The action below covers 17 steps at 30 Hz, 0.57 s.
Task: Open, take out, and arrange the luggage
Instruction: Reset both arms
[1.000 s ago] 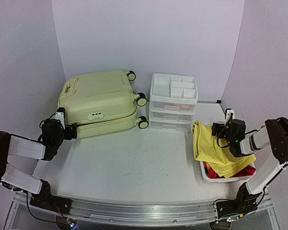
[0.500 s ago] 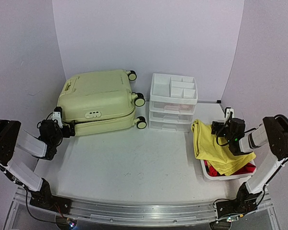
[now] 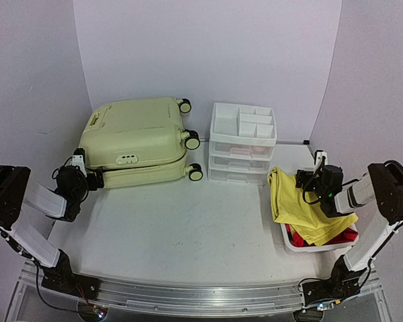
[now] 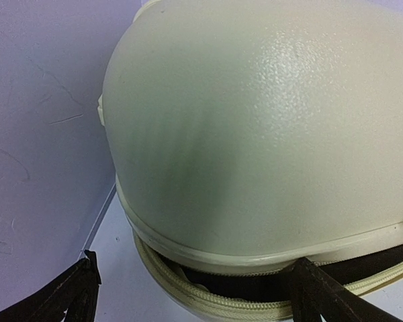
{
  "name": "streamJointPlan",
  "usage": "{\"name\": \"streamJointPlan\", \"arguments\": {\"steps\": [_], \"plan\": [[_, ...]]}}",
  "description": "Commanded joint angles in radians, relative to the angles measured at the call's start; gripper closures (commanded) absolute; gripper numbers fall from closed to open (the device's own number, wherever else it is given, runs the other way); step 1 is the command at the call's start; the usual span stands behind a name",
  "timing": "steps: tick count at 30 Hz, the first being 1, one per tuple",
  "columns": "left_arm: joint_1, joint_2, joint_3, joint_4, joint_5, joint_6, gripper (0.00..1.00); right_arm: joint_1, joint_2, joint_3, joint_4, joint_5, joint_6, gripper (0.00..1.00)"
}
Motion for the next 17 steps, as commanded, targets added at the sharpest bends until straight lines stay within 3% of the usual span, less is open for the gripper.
{"name": "streamJointPlan", "arguments": {"steps": [1, 17], "plan": [[-0.009, 0.037, 0.056, -0.099, -0.029, 0.006, 0.00, -0.003, 0.028, 0.011, -0.093, -0.036, 0.015, 0.02], [-0.009, 0.038, 0.060, -0.107, -0.027, 0.007, 0.00, -0.003, 0.028, 0.011, -0.094, -0.036, 0.015, 0.02]]}}
